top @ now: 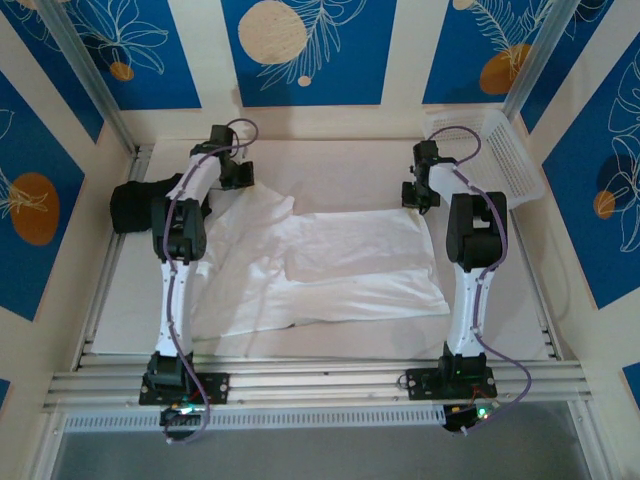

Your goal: Fold the inside-out t-shirt

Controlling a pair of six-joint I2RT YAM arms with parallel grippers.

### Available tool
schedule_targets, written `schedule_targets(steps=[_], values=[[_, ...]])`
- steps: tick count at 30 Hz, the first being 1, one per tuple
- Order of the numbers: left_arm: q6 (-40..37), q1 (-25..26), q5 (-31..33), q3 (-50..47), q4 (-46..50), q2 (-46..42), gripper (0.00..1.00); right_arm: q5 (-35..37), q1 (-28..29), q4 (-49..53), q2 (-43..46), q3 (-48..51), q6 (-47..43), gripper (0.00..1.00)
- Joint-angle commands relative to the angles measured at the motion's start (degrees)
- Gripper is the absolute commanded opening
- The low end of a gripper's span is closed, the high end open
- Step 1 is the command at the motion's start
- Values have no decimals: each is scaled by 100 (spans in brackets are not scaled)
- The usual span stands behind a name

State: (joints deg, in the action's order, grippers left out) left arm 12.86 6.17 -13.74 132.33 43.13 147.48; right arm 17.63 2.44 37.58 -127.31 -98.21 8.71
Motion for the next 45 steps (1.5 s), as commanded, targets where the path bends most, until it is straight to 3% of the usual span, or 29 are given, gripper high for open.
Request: schedule_targets(steps=[1,3,10,16,22,29,37,45], values=[[-112,-33,-44,33,210,-486,0,176,33,-212,545,295,-212,5],[-87,-60,-41,-429,32,-960,0,278,79,-524,882,618,-333,3],[406,-126,-170,-3737,-1804,-3599,0,466,152,-1905,2273,2263,-803,0],[1269,-151,-591,-6431,-3182,-5663,0,385,143,-2132,3280,3392,-355,0],[1101,-149,-217,-7799,-2499,-7445,0,418,49,-1619,4108,4255,385,0],[1183,-143,171,-8706,-1455,-9192,0,329,-88,-1112,4961,4977,926,0],[1454,-149,388,-9292,-203,-10575,0,295,-298,-871,5421,5423,1075,0],[2513,-51,75,-9878,101,-11154,0,179,-371,-900,5453,5672,1425,4]])
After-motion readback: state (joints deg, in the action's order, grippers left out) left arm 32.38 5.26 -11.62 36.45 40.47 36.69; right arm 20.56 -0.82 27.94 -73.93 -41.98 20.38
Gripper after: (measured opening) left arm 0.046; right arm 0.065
